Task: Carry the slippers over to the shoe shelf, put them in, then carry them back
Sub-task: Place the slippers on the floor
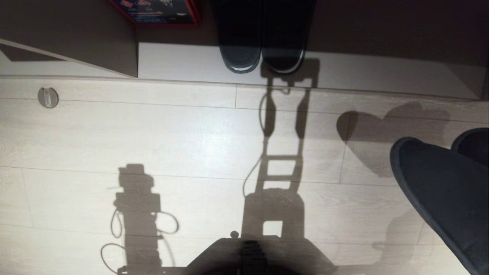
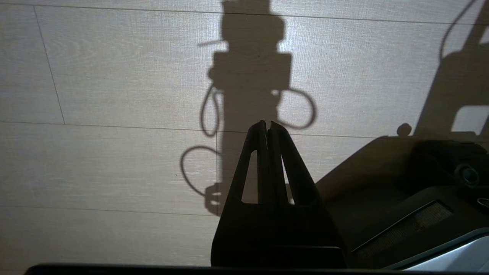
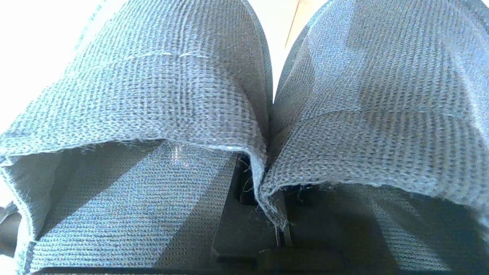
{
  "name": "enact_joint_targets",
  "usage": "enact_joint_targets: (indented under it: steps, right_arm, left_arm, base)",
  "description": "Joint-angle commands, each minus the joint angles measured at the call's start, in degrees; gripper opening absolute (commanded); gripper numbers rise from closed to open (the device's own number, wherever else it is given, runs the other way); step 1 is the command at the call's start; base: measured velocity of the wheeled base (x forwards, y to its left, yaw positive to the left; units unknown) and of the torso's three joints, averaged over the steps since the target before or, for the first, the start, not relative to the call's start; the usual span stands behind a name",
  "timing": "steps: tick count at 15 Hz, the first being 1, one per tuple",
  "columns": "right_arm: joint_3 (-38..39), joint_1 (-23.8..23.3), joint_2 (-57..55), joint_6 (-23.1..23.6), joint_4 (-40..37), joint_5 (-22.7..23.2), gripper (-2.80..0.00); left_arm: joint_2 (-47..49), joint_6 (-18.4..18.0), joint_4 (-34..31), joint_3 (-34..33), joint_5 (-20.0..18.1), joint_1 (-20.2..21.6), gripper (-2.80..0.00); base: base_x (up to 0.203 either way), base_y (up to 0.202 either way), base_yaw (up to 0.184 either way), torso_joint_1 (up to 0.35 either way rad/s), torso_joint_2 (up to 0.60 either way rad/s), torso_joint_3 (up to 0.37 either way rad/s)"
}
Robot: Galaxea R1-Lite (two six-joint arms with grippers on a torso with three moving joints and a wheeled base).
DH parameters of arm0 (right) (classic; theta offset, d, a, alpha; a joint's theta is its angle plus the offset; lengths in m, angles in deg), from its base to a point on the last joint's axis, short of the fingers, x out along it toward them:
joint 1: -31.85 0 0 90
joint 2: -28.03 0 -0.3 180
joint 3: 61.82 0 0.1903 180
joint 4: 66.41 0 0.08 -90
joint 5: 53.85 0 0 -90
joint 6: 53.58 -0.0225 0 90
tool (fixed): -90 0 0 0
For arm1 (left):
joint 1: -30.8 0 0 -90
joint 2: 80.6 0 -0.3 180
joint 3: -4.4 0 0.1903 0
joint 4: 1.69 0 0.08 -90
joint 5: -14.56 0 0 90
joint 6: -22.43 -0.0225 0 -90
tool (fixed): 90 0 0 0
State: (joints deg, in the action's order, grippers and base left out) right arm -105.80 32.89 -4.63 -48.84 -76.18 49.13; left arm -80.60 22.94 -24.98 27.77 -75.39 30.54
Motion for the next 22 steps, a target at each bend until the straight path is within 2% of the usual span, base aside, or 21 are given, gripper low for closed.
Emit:
enact_joint_targets:
  steps: [1,6,7,8,10,11,12,14,19,22]
  right_arm:
    - [0.79,-0.64,13.45,0.08,-5.36,0.66,-2.8]
    - [13.17,-1.6,31.39,0.04,-9.73,1.64,-2.8]
    - [16.7,-1.63,32.55,0.09,-10.03,0.65,-2.8]
    - [18.27,-1.68,32.77,0.09,-10.72,-3.31,-2.8]
    - [18.34,-1.75,32.88,0.15,-13.1,-7.19,-2.8]
    - [18.98,-1.75,32.87,0.26,-14.23,-10.87,-2.8]
    - [20.63,-1.75,32.84,0.44,-14.09,-12.16,-2.8]
    - [20.61,-1.75,32.83,0.59,-13.78,-12.55,-2.8]
    - [20.61,-1.66,32.83,-3.53,-13.68,-12.9,-2.8]
    - [20.61,-1.66,32.83,-4.04,-13.68,-12.98,-2.8]
  left_arm:
    - [-0.08,0.02,0.01,-0.09,0.03,0.0,-2.8]
    - [-0.04,0.02,0.01,-0.09,0.04,0.0,-2.8]
    - [-0.09,0.02,0.01,-0.09,-0.04,0.0,-2.8]
    - [0.0,0.02,0.01,-0.09,0.04,0.0,-2.8]
    - [-0.09,0.02,0.01,-0.09,-0.02,0.0,-2.8]
    - [0.0,0.02,0.01,-0.09,0.03,0.0,-2.8]
    - [0.0,0.02,0.01,-0.09,-0.05,0.0,-2.8]
    - [0.0,0.1,0.01,-0.09,0.04,0.0,-2.8]
    - [0.0,0.19,0.01,-0.09,0.04,0.0,-2.8]
    - [0.0,0.28,0.01,-0.09,0.04,0.0,-2.8]
  base:
    - [0.0,0.0,0.0,0.0,0.0,0.0]
    - [0.0,0.0,0.0,0.0,0.0,0.0]
    - [0.0,0.0,0.0,0.0,0.0,0.0]
    - [0.0,0.0,0.0,0.0,0.0,0.0]
    - [0.0,0.0,0.0,0.0,0.0,0.0]
    - [0.0,0.0,0.0,0.0,0.0,0.0]
    - [0.0,0.0,0.0,0.0,0.0,0.0]
    - [0.0,0.0,0.0,0.001,0.0,0.018]
    - [0.0,0.0,0.0,0.002,0.0,0.17]
    - [0.0,0.0,0.0,0.004,0.0,0.201]
